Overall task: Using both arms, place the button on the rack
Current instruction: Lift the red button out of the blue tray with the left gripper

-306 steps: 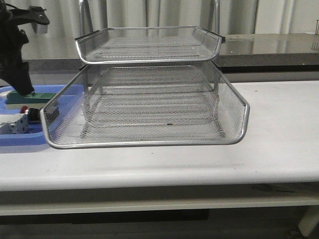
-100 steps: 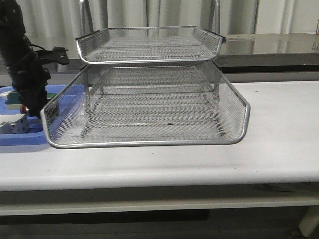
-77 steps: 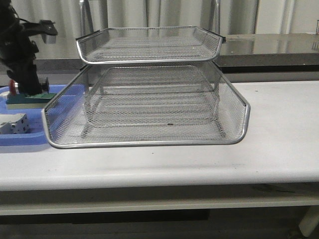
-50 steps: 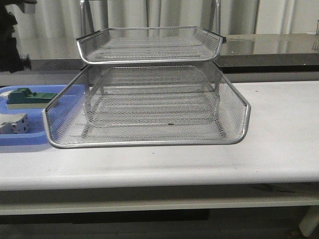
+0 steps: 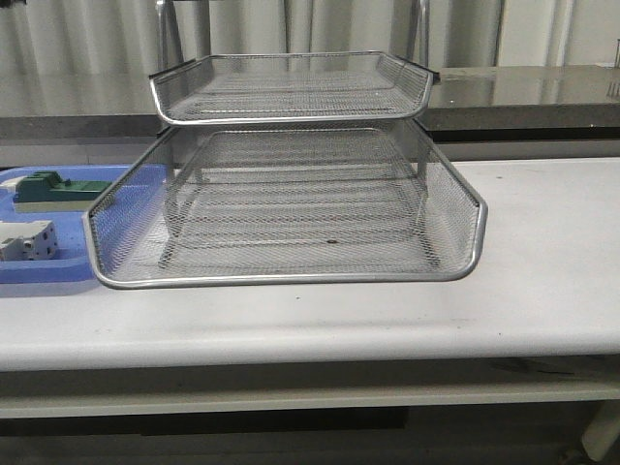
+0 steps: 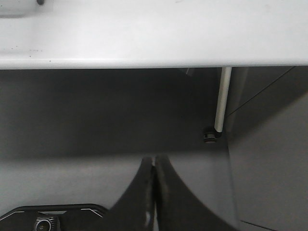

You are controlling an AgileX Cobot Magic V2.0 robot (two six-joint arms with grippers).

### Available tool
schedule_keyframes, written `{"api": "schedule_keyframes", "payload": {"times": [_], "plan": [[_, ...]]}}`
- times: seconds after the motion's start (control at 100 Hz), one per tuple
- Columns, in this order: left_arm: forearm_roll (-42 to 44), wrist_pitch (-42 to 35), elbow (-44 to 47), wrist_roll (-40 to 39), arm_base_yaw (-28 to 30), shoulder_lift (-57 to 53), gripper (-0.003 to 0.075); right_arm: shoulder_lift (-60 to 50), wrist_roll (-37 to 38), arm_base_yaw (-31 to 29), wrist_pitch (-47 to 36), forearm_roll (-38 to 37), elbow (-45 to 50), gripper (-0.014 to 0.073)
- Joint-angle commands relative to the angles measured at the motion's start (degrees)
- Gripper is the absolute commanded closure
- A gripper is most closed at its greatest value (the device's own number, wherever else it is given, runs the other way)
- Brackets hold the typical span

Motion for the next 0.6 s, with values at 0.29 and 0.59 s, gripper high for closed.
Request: {"api": "schedule_keyframes", "payload": {"times": [0.29,0.59], "plan": [[-3.4,0.6,12.67,-0.92,-8.48,-18.95,0.0681,0.29,-0.1,-0.14,-2.58,-1.28,-1.91,0.0661],[-5.52,0.6,13.48,-0.92,-22.88,-18.1,0.0681,0.29,-0.1,-0.14,-2.46,-1.28,-1.91,0.0661]]}}
